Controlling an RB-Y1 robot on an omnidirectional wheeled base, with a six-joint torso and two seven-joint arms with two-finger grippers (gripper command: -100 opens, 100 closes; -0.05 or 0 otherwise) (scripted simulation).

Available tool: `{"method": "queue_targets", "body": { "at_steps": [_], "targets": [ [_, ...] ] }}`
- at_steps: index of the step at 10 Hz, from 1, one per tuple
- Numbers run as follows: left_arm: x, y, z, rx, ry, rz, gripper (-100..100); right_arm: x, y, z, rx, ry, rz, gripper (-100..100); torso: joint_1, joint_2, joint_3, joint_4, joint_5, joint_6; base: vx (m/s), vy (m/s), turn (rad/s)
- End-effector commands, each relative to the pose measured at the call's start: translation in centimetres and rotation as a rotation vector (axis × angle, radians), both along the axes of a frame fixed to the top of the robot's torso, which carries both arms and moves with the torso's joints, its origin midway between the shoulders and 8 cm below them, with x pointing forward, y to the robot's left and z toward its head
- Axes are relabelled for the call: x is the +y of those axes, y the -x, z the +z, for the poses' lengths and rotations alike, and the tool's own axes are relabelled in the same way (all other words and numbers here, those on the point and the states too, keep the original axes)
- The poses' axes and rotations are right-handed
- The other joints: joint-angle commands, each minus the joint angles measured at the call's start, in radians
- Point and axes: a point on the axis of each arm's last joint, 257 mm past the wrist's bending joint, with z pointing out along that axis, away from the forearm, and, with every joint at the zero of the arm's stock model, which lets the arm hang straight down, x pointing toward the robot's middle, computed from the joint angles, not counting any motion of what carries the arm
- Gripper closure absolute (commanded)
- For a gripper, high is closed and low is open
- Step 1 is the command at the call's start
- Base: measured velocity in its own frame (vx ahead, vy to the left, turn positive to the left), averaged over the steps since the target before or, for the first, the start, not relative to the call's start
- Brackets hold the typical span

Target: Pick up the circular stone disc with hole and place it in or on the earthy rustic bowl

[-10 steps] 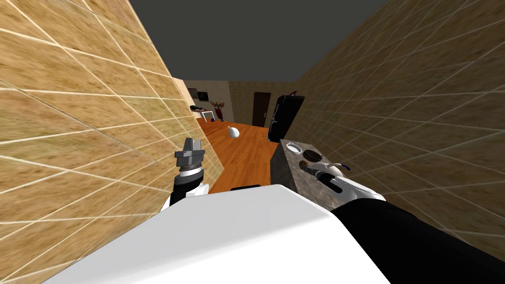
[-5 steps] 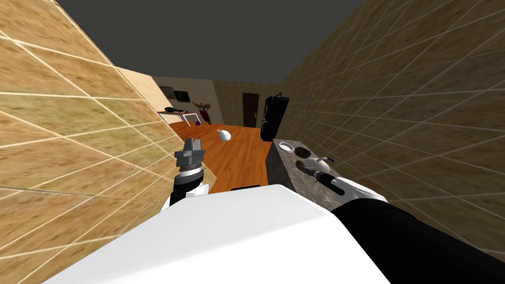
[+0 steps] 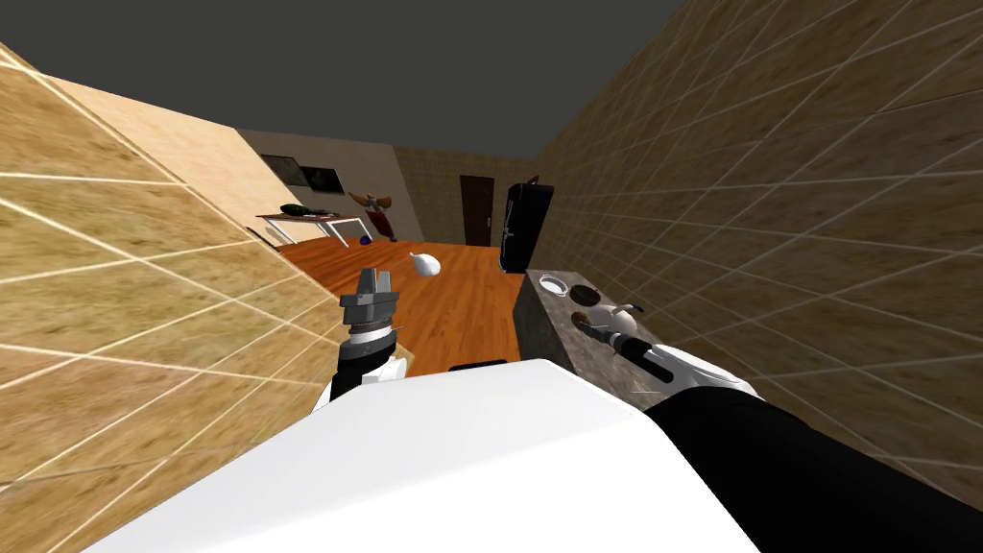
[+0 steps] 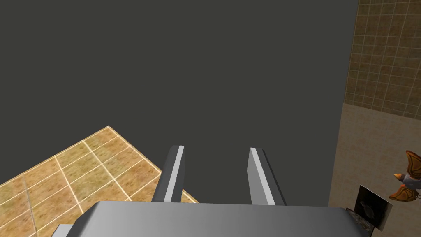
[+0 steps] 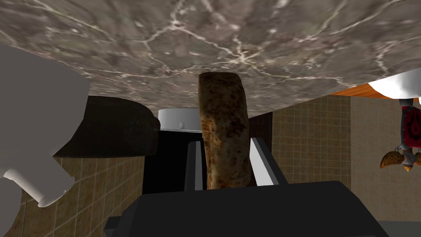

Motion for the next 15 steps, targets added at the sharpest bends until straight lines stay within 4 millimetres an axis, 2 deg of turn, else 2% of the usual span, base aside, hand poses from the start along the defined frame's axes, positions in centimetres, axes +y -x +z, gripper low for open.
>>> {"method": "queue_targets", "body": {
  "at_steps": [1, 4, 6, 7, 8, 12, 15],
  "targets": [
    [0.0, 0.0, 0.0, 0.0, 0.0, 0.0, 0, -1.0, -0.3, 1.3, -0.015, 0.012, -0.018, 100, 0.0, 0.0, 0.0, 0.0, 0.0, 0.0, -0.002, 0.089, -0.137],
    [0.0, 0.0, 0.0, 0.0, 0.0, 0.0, 0, -3.0, -0.8, 3.9, -0.044, 0.035, -0.054, 100, 0.011, 0.002, 0.001, 0.001, 0.004, 0.003, 0.026, 0.146, -0.237],
    [0.0, 0.0, 0.0, 0.0, 0.0, 0.0, 0, -4.1, -1.3, 5.6, -0.063, 0.05, -0.071, 100, 0.009, 0.004, 0.002, 0.001, 0.003, 0.003, -0.012, 0.099, -0.197],
    [0.0, 0.0, 0.0, 0.0, 0.0, 0.0, 0, -5.1, -1.8, 7.5, -0.084, 0.065, -0.085, 100, 0.008, 0.005, 0.003, 0.001, 0.003, 0.004, 0.005, 0.12, -0.288],
    [0.0, 0.0, 0.0, 0.0, 0.0, 0.0, 0, -5.5, -2.2, 8.5, -0.096, 0.073, -0.09, 100, 0.009, 0.004, 0.003, 0.001, 0.003, 0.005, 0.01, 0.116, -0.329],
    [0.0, 0.0, 0.0, 0.0, 0.0, 0.0, 0, -6.6, -4.1, 13.0, -0.151, 0.102, -0.098, 100, 0.007, 0.003, 0.002, 0.002, 0.004, 0.005, 0.007, 0.072, -0.218],
    [0.0, 0.0, 0.0, 0.0, 0.0, 0.0, 0, -6.2, -6.2, 16.3, -0.186, 0.104, -0.063, 100, 0.004, 0.0, 0.001, 0.001, 0.003, 0.004, 0.066, 0.011, -0.186]
  ]
}}
